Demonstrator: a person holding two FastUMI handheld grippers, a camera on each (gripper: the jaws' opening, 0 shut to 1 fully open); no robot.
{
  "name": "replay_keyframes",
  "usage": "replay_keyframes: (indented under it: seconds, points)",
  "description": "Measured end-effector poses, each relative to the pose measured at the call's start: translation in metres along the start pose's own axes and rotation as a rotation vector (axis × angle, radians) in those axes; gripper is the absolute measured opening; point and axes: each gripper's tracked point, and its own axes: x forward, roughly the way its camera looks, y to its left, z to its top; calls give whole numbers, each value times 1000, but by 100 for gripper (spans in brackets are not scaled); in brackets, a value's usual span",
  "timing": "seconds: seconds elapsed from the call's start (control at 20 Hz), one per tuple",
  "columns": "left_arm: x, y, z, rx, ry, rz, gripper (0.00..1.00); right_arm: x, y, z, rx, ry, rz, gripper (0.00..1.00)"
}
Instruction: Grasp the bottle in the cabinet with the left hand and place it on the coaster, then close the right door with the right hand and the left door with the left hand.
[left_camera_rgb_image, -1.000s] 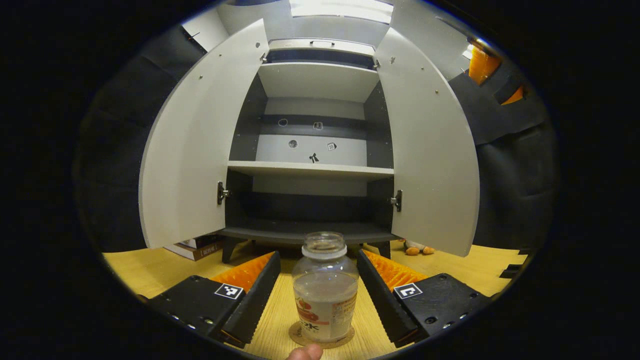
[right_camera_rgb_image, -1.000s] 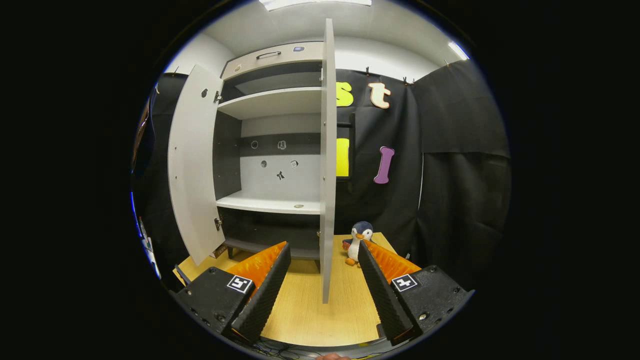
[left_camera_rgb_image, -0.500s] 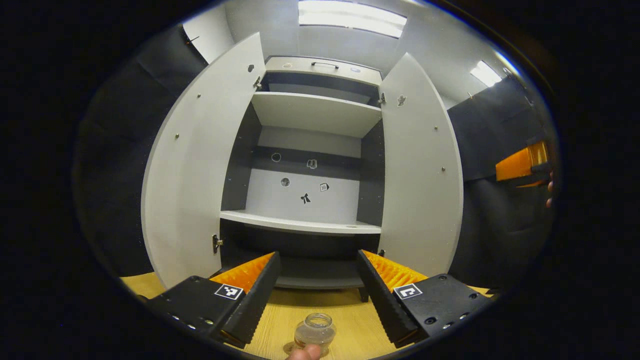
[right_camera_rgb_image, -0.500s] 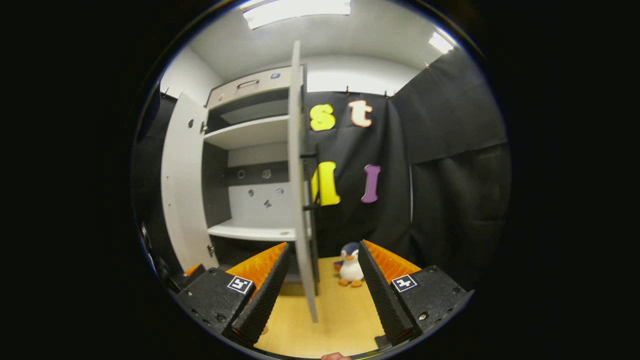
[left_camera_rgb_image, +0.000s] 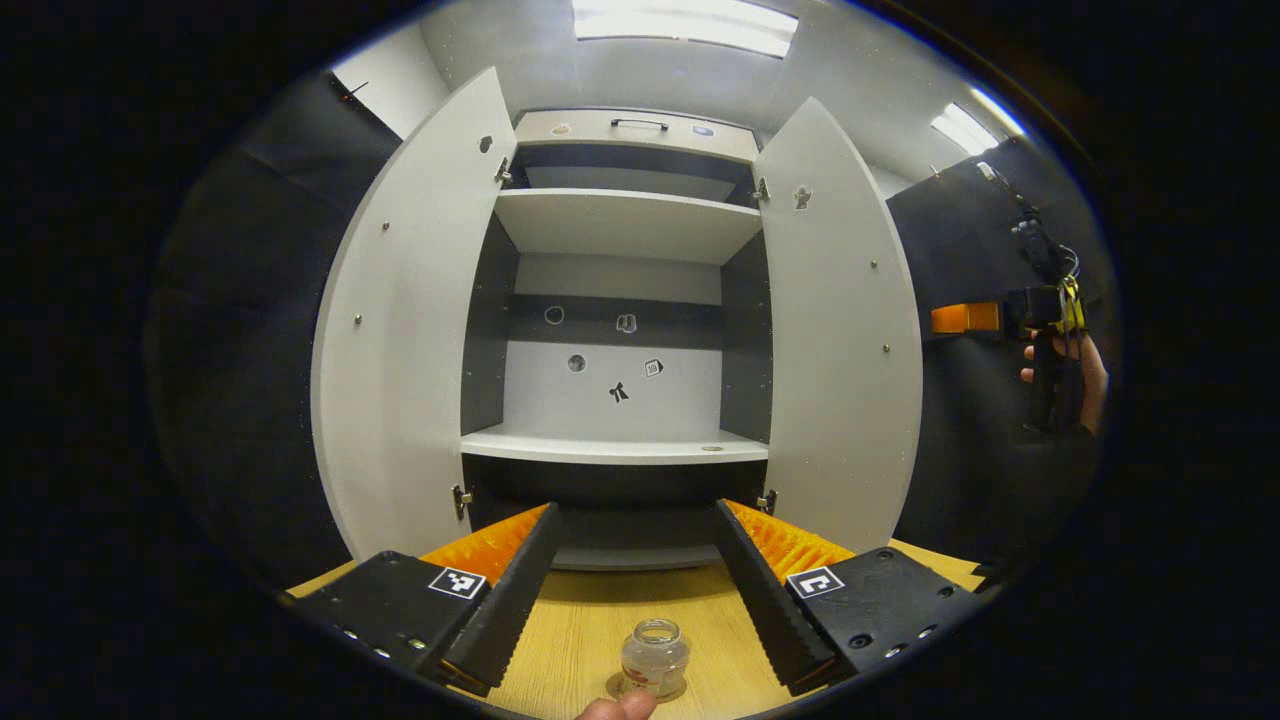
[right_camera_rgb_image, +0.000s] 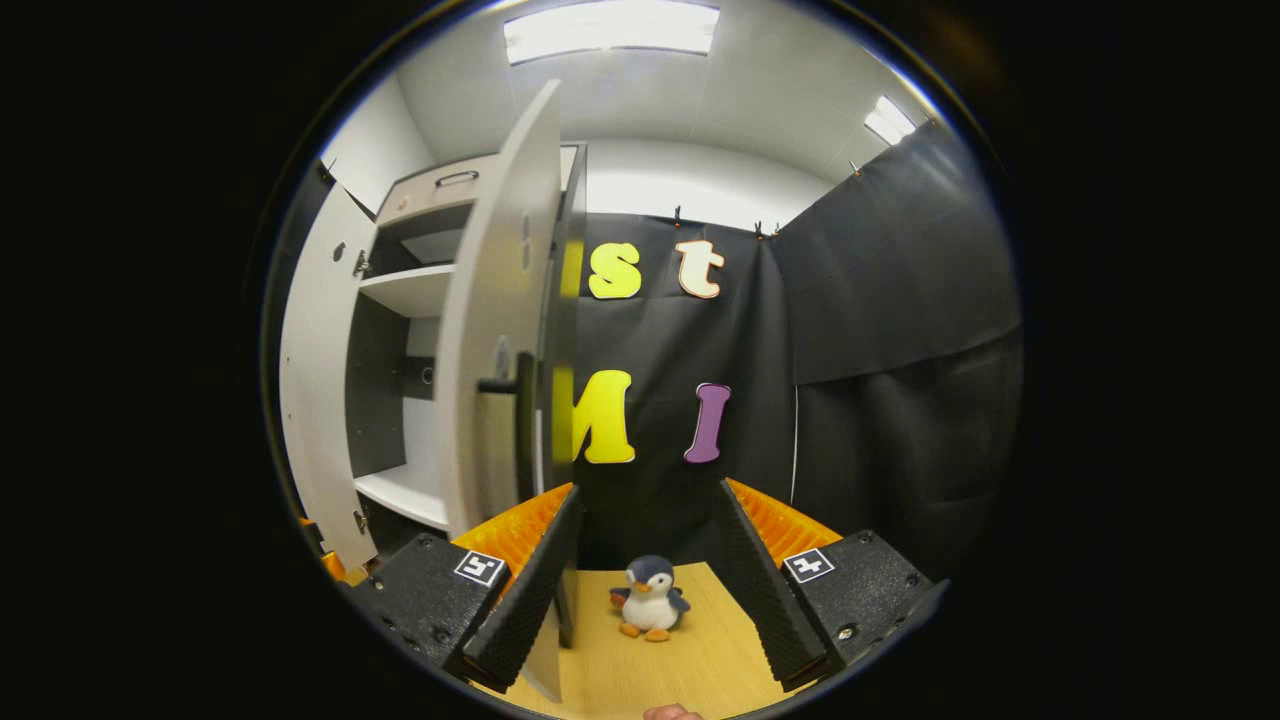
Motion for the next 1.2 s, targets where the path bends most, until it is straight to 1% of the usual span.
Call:
replay_keyframes:
  seconds: [0.1,0.15,0.2,0.3,0.45,0.55,0.6,0.7,0.8,0.85,1.0,1.1,1.2]
  points:
    - [-4,2,-3,4,12,10,93,11,2,9,-13,-29,7,83]
    - [-5,2,-5,4,19,11,96,14,5,10,-22,-35,16,83]
    - [-7,2,-8,2,24,15,93,18,8,10,-28,-34,24,83]
    - [-7,4,-12,-7,33,20,93,24,19,10,-35,-27,50,83]
    - [-7,7,-12,-15,43,28,93,23,21,12,-69,-33,46,81]
    - [-7,8,-11,-10,42,26,93,21,32,12,-45,-24,76,80]
    - [-8,12,-8,-4,26,35,93,20,41,9,-26,-9,98,80]
    - [-8,18,-1,9,-11,50,94,14,69,7,14,5,166,80]
    - [-9,21,-2,21,-5,57,93,13,99,5,32,12,223,80]
    - [-11,23,0,20,-12,66,93,14,115,5,27,11,254,80]
    - [-15,27,3,5,-23,72,93,21,153,5,-3,4,315,80]
    - [-16,34,2,4,-15,86,93,31,172,0,-18,7,333,80]
    - [-15,41,3,1,-18,102,93,36,177,-6,-29,16,335,81]
